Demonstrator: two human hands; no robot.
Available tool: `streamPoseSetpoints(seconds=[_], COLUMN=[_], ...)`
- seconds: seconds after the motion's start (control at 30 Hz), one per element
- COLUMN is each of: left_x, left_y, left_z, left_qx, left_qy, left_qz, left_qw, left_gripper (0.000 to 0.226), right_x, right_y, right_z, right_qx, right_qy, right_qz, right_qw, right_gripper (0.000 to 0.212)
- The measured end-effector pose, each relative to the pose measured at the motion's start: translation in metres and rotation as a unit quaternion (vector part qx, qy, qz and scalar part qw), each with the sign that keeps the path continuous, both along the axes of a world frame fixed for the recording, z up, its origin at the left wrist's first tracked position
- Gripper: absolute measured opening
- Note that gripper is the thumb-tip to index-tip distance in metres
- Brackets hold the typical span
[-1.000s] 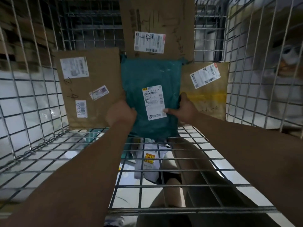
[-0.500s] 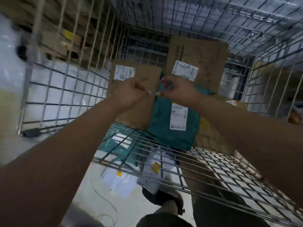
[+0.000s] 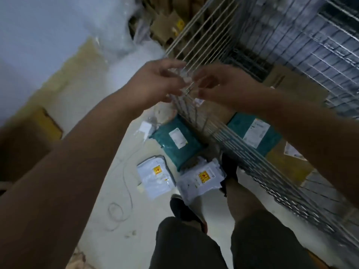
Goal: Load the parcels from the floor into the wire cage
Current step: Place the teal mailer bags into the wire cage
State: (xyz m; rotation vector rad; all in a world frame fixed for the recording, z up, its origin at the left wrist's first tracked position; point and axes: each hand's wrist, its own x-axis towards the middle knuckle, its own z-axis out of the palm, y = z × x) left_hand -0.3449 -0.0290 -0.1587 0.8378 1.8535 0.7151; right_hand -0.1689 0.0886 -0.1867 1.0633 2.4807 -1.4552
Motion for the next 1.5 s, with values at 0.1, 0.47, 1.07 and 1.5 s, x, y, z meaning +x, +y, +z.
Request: streamPoseSetpoints(seconds=[0.1, 0.47, 1.07, 1.5], left_x=[-0.015, 0.01, 0.026, 0.046], left_y=[-0.077, -0.286, -0.179, -0.161], left_z=[-0.012, -0.189, -0.635, -0.606], left_qx=[-0.017, -0.14, -0.114, -0.099], left_qy=[-0.032, -0.122, -0.163, -0.233], left_qz=[0.07, 0.274, 0.392, 0.455], left_qw=[0.997, 0.944, 0.898, 0.854], left_gripper=[0.042, 0.059, 0.127, 0.091], right_x=[-0.019, -0.035, -0.066, -0.027], right_y=[-0.058, -0.171, -0.087, -0.089], right_z=[0.011, -0.173, -0.612, -0.587], right_qx=[0.004, -0.05, -0.047, -0.113], right_qy=[-0.007, -0.214, -0.238, -0.113], right_qz=[0.045, 0.129, 0.094, -0.043], right_qw=[0.999, 0.967, 0.966, 0.986], right_gripper=[0.032, 0.078, 0.138, 0.14])
